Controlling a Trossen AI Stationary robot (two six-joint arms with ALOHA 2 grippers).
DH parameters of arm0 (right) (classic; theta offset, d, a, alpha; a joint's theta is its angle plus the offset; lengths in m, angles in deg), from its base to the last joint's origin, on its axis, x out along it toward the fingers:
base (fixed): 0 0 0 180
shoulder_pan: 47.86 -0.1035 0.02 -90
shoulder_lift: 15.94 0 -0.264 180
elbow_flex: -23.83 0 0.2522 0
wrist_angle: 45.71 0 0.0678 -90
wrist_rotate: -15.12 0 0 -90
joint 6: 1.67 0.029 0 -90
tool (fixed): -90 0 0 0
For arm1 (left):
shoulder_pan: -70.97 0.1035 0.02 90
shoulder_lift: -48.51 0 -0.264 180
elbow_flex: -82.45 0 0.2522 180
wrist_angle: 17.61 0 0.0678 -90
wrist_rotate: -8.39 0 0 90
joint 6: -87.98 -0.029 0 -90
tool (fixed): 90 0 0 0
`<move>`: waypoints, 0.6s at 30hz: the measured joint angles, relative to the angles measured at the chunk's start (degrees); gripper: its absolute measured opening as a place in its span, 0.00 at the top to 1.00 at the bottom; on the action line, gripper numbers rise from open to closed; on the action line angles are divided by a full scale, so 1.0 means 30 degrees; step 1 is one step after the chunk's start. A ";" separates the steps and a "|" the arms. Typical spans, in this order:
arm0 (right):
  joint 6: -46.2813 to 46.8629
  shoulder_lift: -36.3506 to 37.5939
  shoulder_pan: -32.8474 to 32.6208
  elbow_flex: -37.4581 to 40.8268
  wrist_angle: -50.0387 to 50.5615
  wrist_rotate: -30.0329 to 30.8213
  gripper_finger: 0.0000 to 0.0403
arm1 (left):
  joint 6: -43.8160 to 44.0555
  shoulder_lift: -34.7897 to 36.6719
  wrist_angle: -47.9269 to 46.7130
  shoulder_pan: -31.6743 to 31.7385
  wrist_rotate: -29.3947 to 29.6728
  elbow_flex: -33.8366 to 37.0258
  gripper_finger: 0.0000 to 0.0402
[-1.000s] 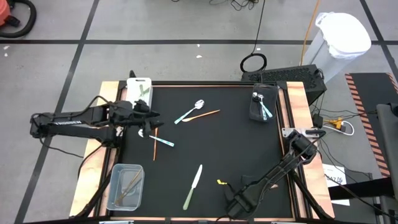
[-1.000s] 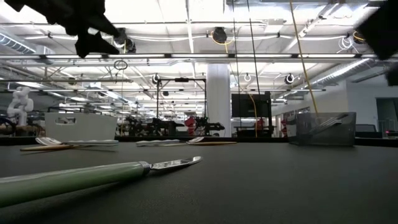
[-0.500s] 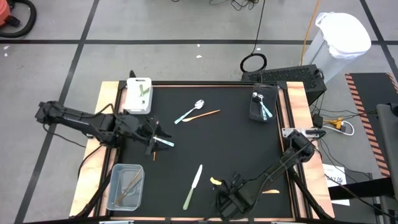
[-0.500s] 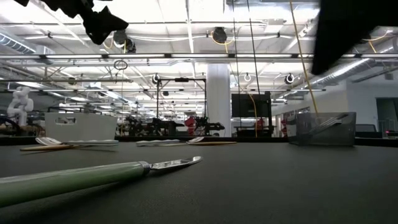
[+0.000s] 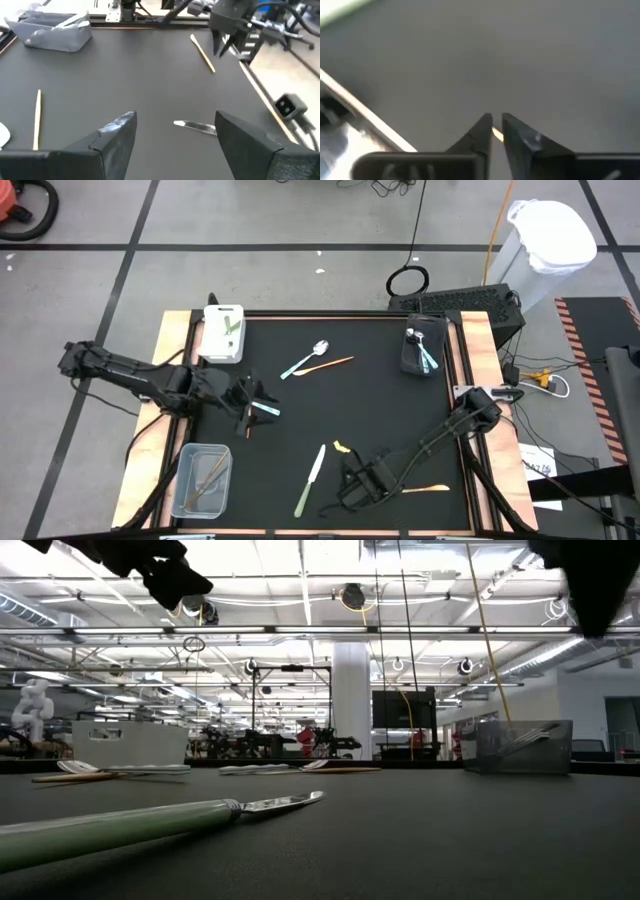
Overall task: Sort silverware by color (type)
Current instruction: Put the gold knife into the transparent bin
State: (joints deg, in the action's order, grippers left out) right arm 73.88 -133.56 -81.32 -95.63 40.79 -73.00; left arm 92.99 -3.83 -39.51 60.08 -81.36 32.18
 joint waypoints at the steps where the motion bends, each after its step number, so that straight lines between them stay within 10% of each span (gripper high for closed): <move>1: -0.0469 0.0000 -0.0040 0.0129 0.0332 -0.0470 0.84 | -0.0205 -0.0068 0.0005 0.0000 0.0007 0.0000 0.33; 9: -0.6939 -0.0021 -0.0694 0.1834 0.0058 -0.2569 0.55 | 0.2570 -0.0188 0.0084 0.0000 0.0322 0.0000 0.33; 18: -0.6770 0.2329 -0.2799 0.6829 -0.6222 -0.1439 0.61 | 0.6196 -0.0182 0.0225 -0.0211 0.3131 0.0007 0.33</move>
State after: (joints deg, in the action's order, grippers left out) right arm 53.57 -126.58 -89.71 -75.15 22.12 -77.32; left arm 111.58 -4.37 -38.83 59.45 -71.96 32.20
